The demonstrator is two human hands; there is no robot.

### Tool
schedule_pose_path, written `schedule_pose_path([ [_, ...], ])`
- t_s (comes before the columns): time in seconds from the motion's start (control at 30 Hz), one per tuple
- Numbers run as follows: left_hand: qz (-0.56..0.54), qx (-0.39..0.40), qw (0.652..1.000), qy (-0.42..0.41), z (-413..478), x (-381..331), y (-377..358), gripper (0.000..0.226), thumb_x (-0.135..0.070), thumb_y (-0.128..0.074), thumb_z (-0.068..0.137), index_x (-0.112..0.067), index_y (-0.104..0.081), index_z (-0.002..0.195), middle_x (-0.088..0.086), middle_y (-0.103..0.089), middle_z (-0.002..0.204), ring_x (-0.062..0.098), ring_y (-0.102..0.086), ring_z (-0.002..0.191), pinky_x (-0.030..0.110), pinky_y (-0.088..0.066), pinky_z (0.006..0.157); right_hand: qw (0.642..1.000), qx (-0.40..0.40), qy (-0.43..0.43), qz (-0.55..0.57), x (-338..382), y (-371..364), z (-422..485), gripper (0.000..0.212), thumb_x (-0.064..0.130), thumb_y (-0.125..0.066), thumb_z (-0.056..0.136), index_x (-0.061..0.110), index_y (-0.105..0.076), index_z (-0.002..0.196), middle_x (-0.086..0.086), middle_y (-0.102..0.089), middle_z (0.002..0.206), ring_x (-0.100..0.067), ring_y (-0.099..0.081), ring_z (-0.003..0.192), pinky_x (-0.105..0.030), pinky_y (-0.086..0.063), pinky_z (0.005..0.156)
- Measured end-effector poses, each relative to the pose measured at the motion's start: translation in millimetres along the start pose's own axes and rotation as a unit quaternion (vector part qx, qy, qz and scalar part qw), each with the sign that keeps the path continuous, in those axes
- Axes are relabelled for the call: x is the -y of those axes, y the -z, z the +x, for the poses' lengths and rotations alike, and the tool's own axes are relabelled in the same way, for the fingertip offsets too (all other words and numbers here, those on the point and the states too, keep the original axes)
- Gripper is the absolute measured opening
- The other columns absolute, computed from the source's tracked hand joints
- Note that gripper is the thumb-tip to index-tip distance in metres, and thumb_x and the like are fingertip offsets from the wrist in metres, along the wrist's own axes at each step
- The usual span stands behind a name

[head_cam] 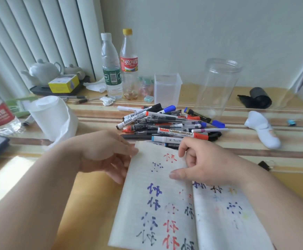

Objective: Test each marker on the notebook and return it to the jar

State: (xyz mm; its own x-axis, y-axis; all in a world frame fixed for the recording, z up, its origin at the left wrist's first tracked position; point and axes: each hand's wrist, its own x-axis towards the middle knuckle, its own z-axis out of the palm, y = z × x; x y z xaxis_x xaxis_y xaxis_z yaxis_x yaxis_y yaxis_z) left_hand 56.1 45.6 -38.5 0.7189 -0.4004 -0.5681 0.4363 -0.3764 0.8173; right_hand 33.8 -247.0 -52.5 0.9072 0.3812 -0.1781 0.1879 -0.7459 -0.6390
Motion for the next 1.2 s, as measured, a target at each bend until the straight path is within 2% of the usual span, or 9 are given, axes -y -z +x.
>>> schedule_pose_path([
  [0.1, -0.047, 0.127, 0.991, -0.025, -14, 19, -14, 0.043, -0.027, -0.078, 0.089, 0.008, -0.072, 0.114, 0.029, -0.073, 0.106, 0.031, -0.077, 0.084, 0.039, -0.065, 0.066, 0.995, 0.016, -0.010, 0.101, -1, 5, -5, 0.055, 0.071, -0.083, 0.060, 0.039, -0.052, 0.092, 0.004, -0.066, 0.070, -0.015, -0.066, 0.055, -0.031, -0.054, 0.050],
  [0.27, -0.161, 0.097, 0.968, -0.166, -23, 10, -61, 0.055, -0.041, -0.079, 0.085, 0.002, -0.069, 0.118, 0.026, -0.069, 0.118, 0.031, -0.072, 0.100, 0.046, -0.059, 0.088, 0.949, 0.047, 0.005, 0.310, -1, 7, -8, 0.081, 0.070, -0.086, 0.061, 0.010, -0.056, 0.106, -0.018, -0.070, 0.084, -0.030, -0.070, 0.063, -0.033, -0.055, 0.052],
  [0.43, -0.118, 0.097, 0.969, -0.196, -17, -21, -116, 0.058, -0.044, -0.056, 0.098, 0.005, -0.059, 0.129, 0.033, -0.062, 0.124, 0.041, -0.057, 0.113, 0.065, -0.044, 0.107, 0.882, 0.132, 0.002, 0.453, -11, 21, -12, 0.096, 0.086, -0.069, 0.063, 0.015, -0.070, 0.127, -0.026, -0.066, 0.129, -0.049, -0.063, 0.119, -0.059, -0.052, 0.100],
  [0.53, -0.095, 0.085, 0.974, -0.186, -9, -28, -133, 0.063, -0.047, -0.059, 0.094, 0.009, -0.059, 0.123, 0.033, -0.065, 0.123, 0.039, -0.062, 0.106, 0.055, -0.054, 0.099, 0.900, 0.065, -0.017, 0.430, -25, 39, -15, 0.093, 0.093, -0.071, 0.048, 0.014, -0.071, 0.097, -0.012, -0.072, 0.091, -0.028, -0.074, 0.081, -0.036, -0.058, 0.072],
  [0.6, -0.091, 0.069, 0.978, -0.176, -1, -24, -139, 0.058, -0.046, -0.063, 0.092, 0.007, -0.063, 0.113, 0.030, -0.069, 0.118, 0.036, -0.066, 0.101, 0.044, -0.057, 0.089, 0.916, -0.017, -0.047, 0.397, -33, 44, -17, 0.099, 0.089, -0.079, 0.038, 0.012, -0.062, 0.097, -0.008, -0.068, 0.081, -0.023, -0.069, 0.069, -0.035, -0.054, 0.068],
  [0.67, -0.101, 0.047, 0.979, -0.171, 6, -19, -141, 0.039, -0.042, -0.067, 0.089, -0.005, -0.068, 0.100, 0.023, -0.074, 0.108, 0.032, -0.067, 0.096, 0.040, -0.057, 0.086, 0.936, -0.057, -0.032, 0.345, -39, 45, -15, 0.091, 0.079, -0.086, 0.044, 0.013, -0.058, 0.101, -0.004, -0.071, 0.083, -0.020, -0.071, 0.074, -0.038, -0.054, 0.073],
  [0.83, -0.190, 0.030, 0.967, -0.168, 13, -10, -138, 0.029, -0.034, -0.069, 0.086, -0.007, -0.072, 0.095, 0.023, -0.072, 0.103, 0.035, -0.065, 0.093, 0.059, -0.047, 0.102, 0.982, -0.129, 0.029, 0.132, -42, 42, -10, 0.057, 0.076, -0.074, 0.059, 0.033, -0.065, 0.095, 0.004, -0.068, 0.089, -0.008, -0.065, 0.080, -0.034, -0.054, 0.081],
  [1.03, -0.252, 0.079, 0.943, -0.202, 12, -5, -128, 0.023, -0.026, -0.062, 0.097, -0.009, -0.077, 0.093, 0.019, -0.073, 0.096, 0.030, -0.073, 0.083, 0.039, -0.061, 0.076, 0.978, -0.128, 0.116, 0.118, -35, 39, -12, 0.062, 0.086, -0.075, 0.056, 0.040, -0.067, 0.097, 0.013, -0.066, 0.088, -0.004, -0.060, 0.079, -0.020, -0.050, 0.071],
  [1.2, -0.281, -0.006, 0.940, -0.192, 19, -11, -122, 0.030, -0.023, -0.058, 0.083, -0.010, -0.083, 0.073, 0.014, -0.078, 0.076, 0.023, -0.077, 0.063, 0.029, -0.060, 0.053, 0.972, -0.093, 0.122, 0.176, -30, 32, -8, 0.064, 0.082, -0.080, 0.052, 0.043, -0.066, 0.100, 0.016, -0.060, 0.090, -0.008, -0.059, 0.085, -0.038, -0.054, 0.085],
])
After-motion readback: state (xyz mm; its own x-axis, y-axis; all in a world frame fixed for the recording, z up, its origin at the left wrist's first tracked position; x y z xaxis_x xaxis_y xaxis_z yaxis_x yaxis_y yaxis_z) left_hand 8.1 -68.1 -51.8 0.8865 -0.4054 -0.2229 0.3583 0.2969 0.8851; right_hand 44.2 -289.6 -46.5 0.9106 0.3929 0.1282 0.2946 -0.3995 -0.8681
